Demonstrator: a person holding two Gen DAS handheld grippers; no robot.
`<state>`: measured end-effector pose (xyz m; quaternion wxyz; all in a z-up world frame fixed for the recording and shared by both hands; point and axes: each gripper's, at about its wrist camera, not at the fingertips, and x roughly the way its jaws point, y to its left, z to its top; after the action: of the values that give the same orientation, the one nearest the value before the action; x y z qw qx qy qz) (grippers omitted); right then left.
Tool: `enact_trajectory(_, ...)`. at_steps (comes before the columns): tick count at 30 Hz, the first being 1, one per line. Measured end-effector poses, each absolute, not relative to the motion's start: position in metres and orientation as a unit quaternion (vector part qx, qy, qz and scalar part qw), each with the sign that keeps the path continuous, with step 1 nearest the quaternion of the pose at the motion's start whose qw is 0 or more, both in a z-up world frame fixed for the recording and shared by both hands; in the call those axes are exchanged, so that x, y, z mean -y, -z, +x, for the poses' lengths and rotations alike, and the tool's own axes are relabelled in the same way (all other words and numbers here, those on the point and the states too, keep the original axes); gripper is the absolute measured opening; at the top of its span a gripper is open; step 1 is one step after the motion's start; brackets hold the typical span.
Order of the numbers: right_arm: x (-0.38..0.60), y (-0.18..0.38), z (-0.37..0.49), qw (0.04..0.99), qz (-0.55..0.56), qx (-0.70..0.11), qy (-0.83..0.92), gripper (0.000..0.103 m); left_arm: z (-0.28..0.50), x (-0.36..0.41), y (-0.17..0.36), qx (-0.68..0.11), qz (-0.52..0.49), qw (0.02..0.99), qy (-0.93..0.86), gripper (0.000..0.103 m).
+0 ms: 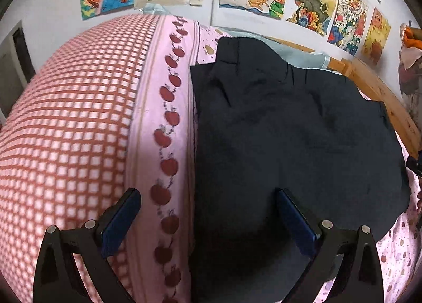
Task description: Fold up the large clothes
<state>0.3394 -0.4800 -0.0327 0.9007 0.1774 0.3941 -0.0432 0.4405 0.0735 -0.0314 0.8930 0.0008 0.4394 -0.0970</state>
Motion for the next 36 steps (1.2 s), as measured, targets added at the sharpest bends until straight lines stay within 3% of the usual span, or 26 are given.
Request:
enact_trajectory(9, 0.477, 0.069, 0.390, 0.892, 0.174, -0.416, 0.028, 0.102, 0.472, -0.063, 0.043, -0.463, 0.008, 0.876, 0.134, 0.103)
enact_trajectory(16, 0.458, 0.080, 0.404, 0.897, 0.149, -0.408, -0.088, 0.102, 0.487, -0.066, 0.061, -0.457, -0.019, 0.866, 0.201, 0.103)
enact_trajectory(36, 0.458, 0.105, 0.404, 0.900, 0.162, -0.395, -0.085, 0.102, 0.499, -0.068, 0.083, -0.470, -0.060, 0.846, 0.244, 0.103)
